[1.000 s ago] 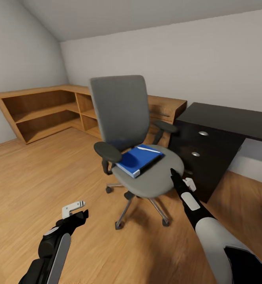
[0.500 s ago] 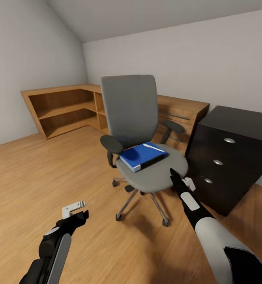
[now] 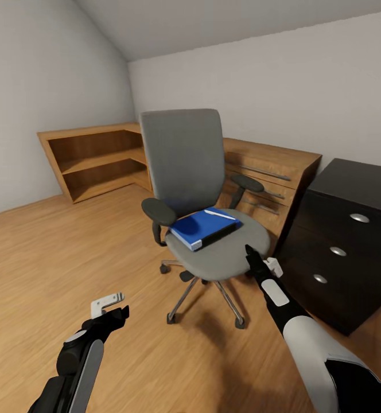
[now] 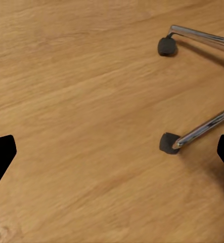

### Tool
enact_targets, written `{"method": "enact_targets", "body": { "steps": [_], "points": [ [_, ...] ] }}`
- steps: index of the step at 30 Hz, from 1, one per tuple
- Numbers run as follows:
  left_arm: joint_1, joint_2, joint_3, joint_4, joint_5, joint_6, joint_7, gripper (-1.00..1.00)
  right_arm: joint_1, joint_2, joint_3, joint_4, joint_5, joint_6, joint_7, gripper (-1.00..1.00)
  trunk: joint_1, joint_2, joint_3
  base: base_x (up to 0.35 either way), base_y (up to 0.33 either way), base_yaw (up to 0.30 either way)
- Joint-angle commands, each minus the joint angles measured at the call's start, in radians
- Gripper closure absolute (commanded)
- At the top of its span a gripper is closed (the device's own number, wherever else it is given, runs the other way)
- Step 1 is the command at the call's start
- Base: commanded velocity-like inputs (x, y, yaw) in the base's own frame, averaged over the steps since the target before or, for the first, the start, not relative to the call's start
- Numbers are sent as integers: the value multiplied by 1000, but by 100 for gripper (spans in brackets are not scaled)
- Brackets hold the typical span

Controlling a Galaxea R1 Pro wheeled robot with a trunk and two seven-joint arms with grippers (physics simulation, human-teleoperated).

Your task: In the bedroom, organize the workspace by keeping the computer under the desk, ensuring the monitor is on the desk, placing the keyboard on the desk next to the monitor, placing the mouse on the desk next to the keyboard, moving the folder from the swivel chair onto the desk next to the mouse, stacking the notebook on top of the folder with the pen on top of the notebook, and positioning the swivel chair next to the desk.

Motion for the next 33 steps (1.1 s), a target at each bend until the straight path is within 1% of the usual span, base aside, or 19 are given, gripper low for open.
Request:
{"method": "enact_targets", "body": {
  "steps": [1, 3, 4, 6, 9, 14, 25, 33],
  "points": [
    [-1, -1, 1, 0, 11, 3, 8, -100, -1, 1, -3, 1, -11, -2, 7, -100, 0, 0, -1, 13, 0, 51],
    [-1, -1, -4, 5, 11, 3, 8, -100, -1, 1, -2, 1, -11, -2, 7, -100, 0, 0, -1, 12, 0, 145],
    [-1, -1, -17, 8, 11, 3, 8, -100, -1, 1, -2, 1, -11, -2, 7, -100, 0, 0, -1, 199, 0, 204],
    [-1, -1, -30, 9, 11, 3, 9, -100, -1, 1, -2, 1, -11, -2, 7, -100, 0, 0, -1, 262, 0, 206],
    [-1, 0, -37, 11, 11, 3, 9, -100, -1, 0, -2, 1, -11, -2, 7, -100, 0, 0, -1, 303, 0, 167],
    [-1, 1, -39, 14, 11, 3, 11, -100, -1, 0, -3, 1, -11, -1, 7, -100, 0, 0, -1, 262, 0, 69],
    [-1, 1, -41, 14, 9, 3, 9, -100, -1, -1, -3, 1, -11, 0, 9, -100, 0, 0, -1, 300, 16, 1],
    [-1, 1, -41, 13, 9, 2, 9, -100, -1, -1, -3, 1, -11, 0, 9, -100, 0, 0, -1, 70, 9, 0]
  ]
}}
